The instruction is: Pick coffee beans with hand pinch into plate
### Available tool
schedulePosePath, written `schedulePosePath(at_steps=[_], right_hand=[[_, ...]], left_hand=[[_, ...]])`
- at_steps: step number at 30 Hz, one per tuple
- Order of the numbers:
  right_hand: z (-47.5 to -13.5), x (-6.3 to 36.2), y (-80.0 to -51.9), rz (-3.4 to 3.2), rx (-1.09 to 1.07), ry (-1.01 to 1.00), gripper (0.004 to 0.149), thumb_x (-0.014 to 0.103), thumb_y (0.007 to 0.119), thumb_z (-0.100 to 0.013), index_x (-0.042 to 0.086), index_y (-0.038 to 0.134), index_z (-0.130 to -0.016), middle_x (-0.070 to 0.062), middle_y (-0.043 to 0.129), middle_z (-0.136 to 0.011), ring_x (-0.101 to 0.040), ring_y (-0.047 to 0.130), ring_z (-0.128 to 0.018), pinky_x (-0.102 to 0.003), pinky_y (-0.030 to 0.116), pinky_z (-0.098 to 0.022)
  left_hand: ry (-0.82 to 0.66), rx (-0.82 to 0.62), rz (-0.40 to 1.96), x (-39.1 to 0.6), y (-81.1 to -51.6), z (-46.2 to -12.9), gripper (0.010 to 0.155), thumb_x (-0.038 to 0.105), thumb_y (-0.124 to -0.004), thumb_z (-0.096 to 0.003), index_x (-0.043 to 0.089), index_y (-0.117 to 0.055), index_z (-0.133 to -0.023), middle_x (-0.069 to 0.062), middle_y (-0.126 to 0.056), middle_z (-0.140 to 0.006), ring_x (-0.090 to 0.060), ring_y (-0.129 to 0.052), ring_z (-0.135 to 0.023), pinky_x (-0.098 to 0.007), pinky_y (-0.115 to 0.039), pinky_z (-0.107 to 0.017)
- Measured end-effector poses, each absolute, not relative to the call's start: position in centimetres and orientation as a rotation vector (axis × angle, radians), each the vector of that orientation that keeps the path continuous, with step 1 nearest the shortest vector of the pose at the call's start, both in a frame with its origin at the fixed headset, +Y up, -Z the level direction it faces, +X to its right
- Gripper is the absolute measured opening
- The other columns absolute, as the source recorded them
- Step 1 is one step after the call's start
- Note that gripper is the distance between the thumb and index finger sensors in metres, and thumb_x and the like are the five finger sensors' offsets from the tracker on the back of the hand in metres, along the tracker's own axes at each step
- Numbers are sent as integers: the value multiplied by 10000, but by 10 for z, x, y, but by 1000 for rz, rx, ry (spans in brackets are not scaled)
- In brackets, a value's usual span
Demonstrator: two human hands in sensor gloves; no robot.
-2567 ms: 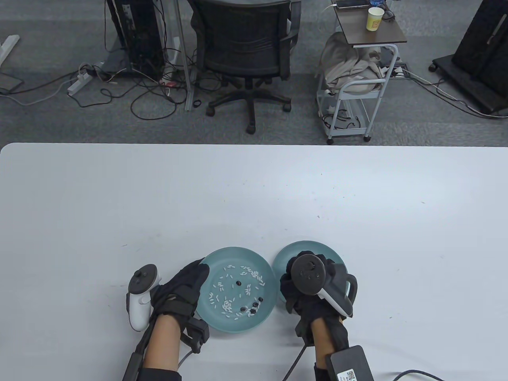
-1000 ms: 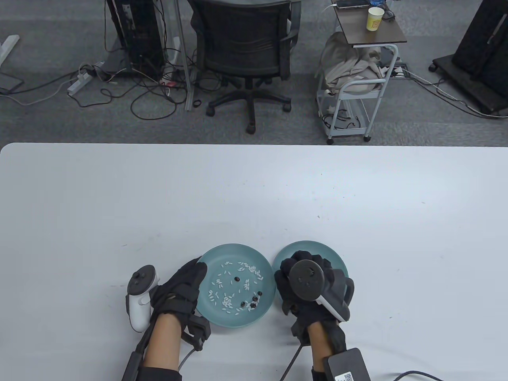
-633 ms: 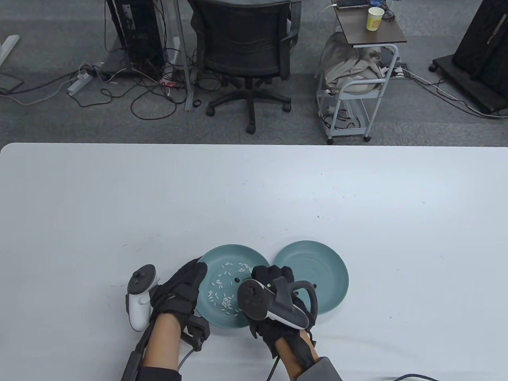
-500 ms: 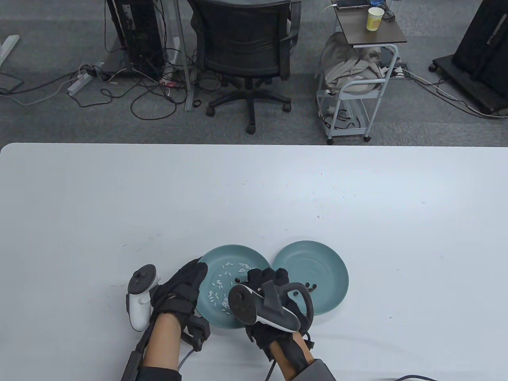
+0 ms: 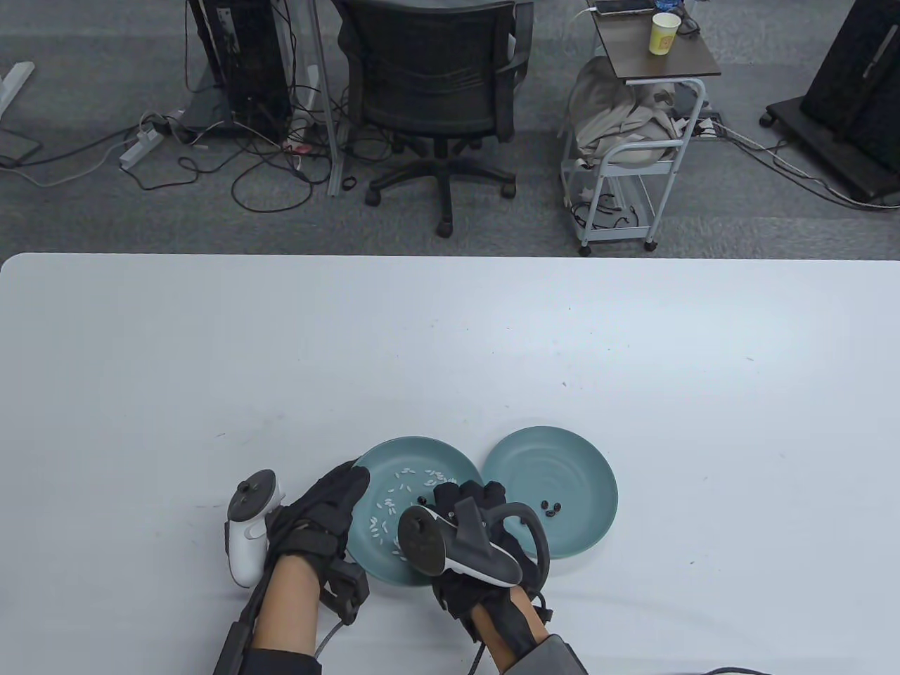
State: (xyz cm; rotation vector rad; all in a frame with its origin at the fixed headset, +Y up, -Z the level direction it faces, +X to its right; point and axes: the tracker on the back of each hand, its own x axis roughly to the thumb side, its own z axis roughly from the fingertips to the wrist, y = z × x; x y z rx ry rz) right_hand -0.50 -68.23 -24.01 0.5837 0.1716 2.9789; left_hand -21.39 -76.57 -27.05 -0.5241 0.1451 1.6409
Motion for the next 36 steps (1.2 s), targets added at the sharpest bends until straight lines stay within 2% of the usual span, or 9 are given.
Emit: schedulePosePath(at_steps=[14,21,27,36], right_hand=[[-245,-1,-687,2928,598,-32,336,444,802,-480,199,904,-685,-100,747,-928,-397,768,-798,-710,534,-682],[-249,8,-685,2853,530,82,356,442,771,-507,189,899,-722,-111,729,-948,-404,749,-817,-713,526,-683],[-249,8,-685,2863,537,81,361,442,765,-509,188,896,-729,-112,729,-950,-404,749,-821,-711,528,-683],[-246,6,-685,2907,542,262,397,420,835,-494,192,847,-819,-122,690,-992,-414,727,-855,-706,531,-689]], left_hand=[[123,-555,1637,-212,-765,-271,509,350,-649,-691,148,-589,-1154,-204,-918,-890,-344,-1018,-655,-473,-903,-452],[115,-559,1624,-211,-765,-271,506,342,-651,-692,146,-589,-1154,-201,-919,-890,-342,-1019,-655,-470,-905,-452],[115,-562,1629,-211,-765,-272,507,344,-651,-692,147,-588,-1155,-201,-918,-891,-343,-1018,-656,-471,-903,-454],[114,-571,1599,-211,-765,-271,506,338,-656,-691,143,-592,-1154,-210,-916,-892,-354,-1015,-657,-480,-900,-455]])
